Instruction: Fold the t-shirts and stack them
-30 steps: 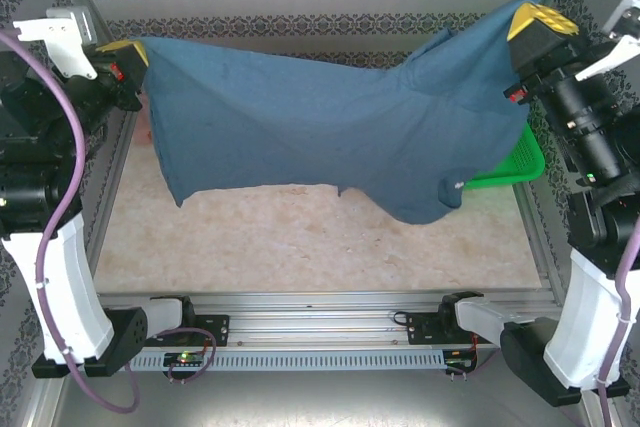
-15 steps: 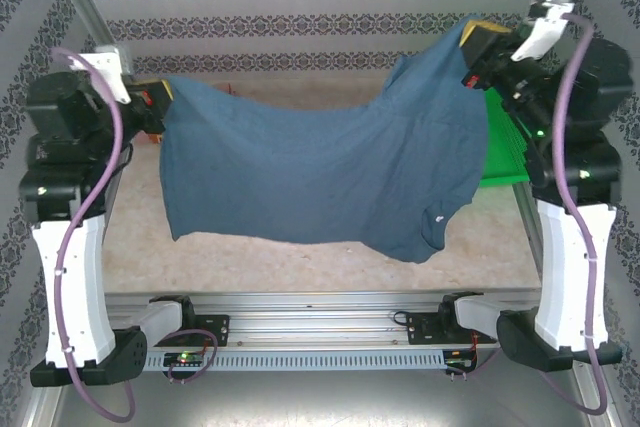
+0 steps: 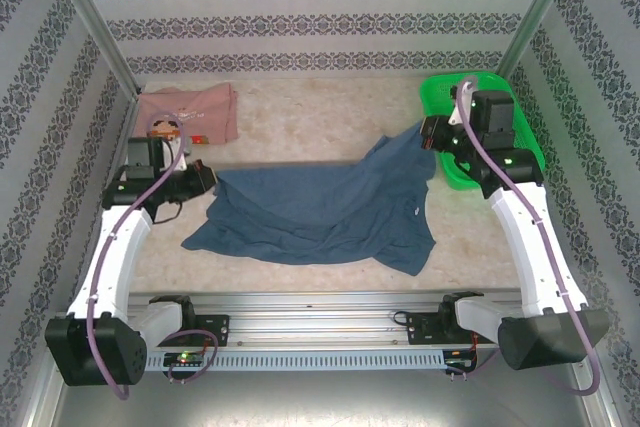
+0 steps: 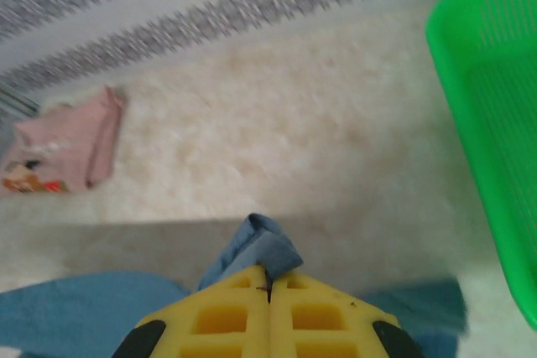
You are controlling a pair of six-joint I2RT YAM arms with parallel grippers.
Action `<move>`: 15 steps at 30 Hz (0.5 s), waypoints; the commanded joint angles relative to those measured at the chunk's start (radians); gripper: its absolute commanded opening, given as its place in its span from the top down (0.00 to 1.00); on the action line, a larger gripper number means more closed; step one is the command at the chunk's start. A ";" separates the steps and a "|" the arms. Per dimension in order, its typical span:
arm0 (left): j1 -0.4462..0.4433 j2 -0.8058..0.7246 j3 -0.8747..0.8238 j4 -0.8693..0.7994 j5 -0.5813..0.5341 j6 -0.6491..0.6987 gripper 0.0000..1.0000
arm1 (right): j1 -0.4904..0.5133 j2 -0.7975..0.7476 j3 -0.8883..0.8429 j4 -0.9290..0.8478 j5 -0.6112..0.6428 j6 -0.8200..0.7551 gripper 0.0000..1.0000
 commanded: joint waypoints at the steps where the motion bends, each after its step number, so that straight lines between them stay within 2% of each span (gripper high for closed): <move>1: -0.042 0.015 -0.064 0.059 0.056 -0.040 1.00 | -0.010 -0.019 -0.048 -0.038 0.100 -0.021 1.00; 8: -0.082 0.200 -0.079 -0.043 0.065 0.006 1.00 | -0.023 0.051 -0.064 -0.122 0.224 -0.043 1.00; 15: -0.153 0.426 -0.032 -0.086 0.069 0.069 1.00 | -0.027 0.102 -0.070 -0.134 0.231 -0.046 1.00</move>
